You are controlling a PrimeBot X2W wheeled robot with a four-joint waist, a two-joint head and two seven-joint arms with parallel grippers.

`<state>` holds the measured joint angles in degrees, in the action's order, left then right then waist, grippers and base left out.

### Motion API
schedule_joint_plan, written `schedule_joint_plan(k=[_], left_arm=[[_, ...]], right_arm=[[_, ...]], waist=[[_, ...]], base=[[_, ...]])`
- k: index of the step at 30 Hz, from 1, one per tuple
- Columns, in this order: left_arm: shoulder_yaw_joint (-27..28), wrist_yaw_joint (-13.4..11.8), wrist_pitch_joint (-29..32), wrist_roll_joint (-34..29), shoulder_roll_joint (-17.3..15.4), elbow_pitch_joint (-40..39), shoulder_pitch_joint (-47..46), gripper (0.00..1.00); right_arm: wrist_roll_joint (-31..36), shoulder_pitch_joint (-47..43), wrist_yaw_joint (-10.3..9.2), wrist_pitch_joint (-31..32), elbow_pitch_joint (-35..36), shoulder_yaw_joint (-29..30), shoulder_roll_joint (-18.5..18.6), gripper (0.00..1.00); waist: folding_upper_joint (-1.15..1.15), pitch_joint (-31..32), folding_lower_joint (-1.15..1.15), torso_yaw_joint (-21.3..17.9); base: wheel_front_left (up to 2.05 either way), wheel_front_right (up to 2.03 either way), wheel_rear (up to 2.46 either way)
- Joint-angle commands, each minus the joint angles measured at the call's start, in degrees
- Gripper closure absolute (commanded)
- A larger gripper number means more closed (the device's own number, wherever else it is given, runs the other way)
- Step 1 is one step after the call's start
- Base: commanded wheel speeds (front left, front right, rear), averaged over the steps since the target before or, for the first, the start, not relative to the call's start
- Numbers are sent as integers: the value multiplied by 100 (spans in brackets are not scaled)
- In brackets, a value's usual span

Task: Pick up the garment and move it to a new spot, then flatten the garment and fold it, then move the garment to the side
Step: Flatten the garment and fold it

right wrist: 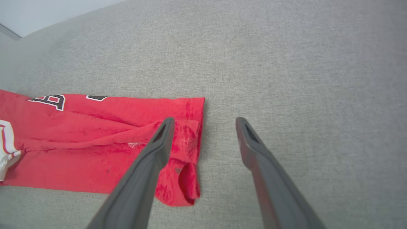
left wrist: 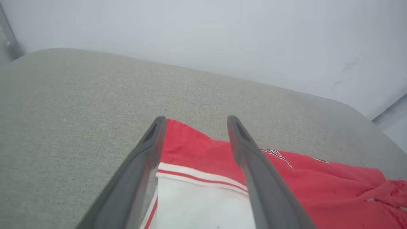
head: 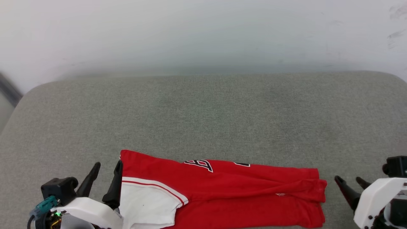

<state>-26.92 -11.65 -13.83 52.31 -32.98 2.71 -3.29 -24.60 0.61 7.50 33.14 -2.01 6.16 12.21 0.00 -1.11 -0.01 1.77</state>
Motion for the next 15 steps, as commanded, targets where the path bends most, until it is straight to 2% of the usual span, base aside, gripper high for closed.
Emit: schedule_joint_plan(k=[1, 7, 15], left_arm=[[50, -75, -63, -180, 47, -94, -49, 0], [412, -324, -142, -1074, 241, -625, -121, 0], [808, -189, -140, -1766, 609, -1166, -24, 0]], right_arm=[[53, -81, -2, 154, 68, 86, 57, 0], [180, -151, -2, 857, 355, 283, 125, 0], [352, 18, -2, 1285, 323, 217, -149, 0]], waist=[[0, 5, 1, 43], [0, -175, 1, 258], [0, -714, 1, 525]], base=[[0, 0, 0], [0, 0, 0], [0, 0, 0]])
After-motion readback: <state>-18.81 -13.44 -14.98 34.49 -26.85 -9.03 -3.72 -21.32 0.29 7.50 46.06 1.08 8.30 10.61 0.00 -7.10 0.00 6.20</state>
